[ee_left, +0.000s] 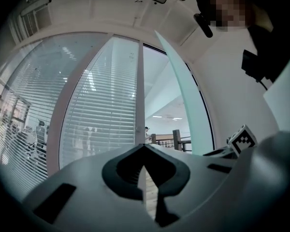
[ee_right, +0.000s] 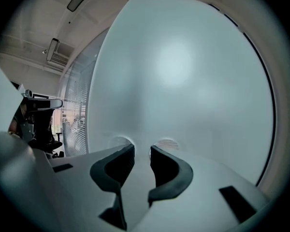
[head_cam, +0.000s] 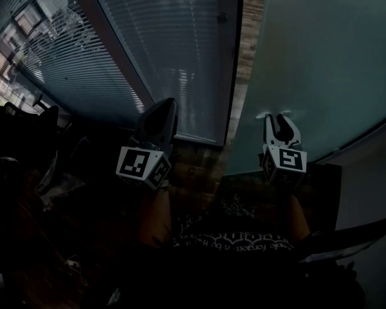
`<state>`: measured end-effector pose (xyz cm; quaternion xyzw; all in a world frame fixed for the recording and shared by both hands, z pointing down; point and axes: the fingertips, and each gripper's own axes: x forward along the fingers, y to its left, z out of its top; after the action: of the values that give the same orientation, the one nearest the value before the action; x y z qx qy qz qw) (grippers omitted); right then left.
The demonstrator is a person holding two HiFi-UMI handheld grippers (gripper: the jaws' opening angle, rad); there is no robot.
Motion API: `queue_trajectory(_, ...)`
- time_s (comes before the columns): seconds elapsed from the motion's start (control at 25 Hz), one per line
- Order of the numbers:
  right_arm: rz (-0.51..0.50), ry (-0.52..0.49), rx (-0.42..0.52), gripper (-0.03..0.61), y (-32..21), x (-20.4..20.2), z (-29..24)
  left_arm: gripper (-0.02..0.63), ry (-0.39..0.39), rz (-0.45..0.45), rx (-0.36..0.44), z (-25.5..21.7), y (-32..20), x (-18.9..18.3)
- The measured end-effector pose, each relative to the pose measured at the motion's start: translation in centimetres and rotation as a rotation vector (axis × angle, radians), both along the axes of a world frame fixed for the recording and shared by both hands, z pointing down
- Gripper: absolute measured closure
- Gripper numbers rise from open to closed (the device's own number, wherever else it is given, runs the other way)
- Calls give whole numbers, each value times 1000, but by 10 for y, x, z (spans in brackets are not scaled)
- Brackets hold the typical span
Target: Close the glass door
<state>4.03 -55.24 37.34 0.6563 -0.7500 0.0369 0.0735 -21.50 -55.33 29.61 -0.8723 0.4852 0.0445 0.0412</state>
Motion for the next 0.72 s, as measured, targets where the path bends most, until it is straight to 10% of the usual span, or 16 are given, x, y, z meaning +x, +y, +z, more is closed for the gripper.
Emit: queue_trajectory(0.72, 19, 0, 7, 472, -106, -1, -1, 612, -5, 9, -13, -6, -95, 19)
